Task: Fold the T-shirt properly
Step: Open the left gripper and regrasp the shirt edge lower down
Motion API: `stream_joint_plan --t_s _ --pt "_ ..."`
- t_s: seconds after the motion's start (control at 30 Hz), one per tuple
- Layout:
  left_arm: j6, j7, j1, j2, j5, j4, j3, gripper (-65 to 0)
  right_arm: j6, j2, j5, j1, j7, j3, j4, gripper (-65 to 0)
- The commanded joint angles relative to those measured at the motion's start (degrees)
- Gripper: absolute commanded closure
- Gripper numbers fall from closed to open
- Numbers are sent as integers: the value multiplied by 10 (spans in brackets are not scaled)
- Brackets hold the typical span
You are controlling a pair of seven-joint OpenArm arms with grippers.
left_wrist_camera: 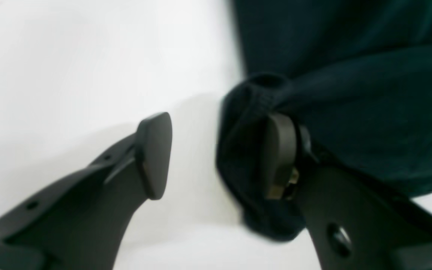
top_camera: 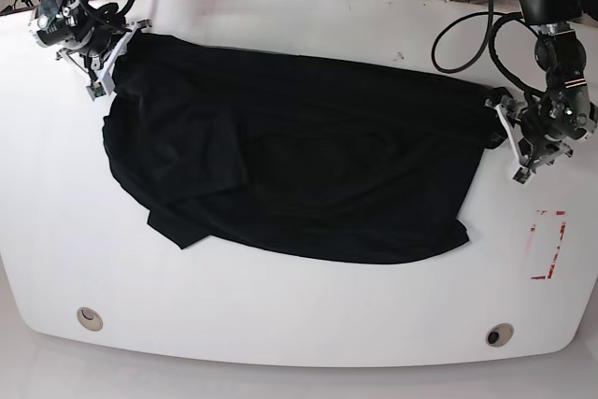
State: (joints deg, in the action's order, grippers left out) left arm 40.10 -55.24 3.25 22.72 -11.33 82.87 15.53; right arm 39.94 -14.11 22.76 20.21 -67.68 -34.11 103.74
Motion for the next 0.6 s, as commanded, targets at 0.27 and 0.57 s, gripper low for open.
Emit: stream_joint_plan --t_s 0.27,0.57 --pt "-1 50 71 88 0 -48 4 -338 1 -9 6 -1 7 -4 8 -79" --pt "-1 77 146 124 -1 -123 5 -335 1 -9 7 -1 7 -4 8 -79"
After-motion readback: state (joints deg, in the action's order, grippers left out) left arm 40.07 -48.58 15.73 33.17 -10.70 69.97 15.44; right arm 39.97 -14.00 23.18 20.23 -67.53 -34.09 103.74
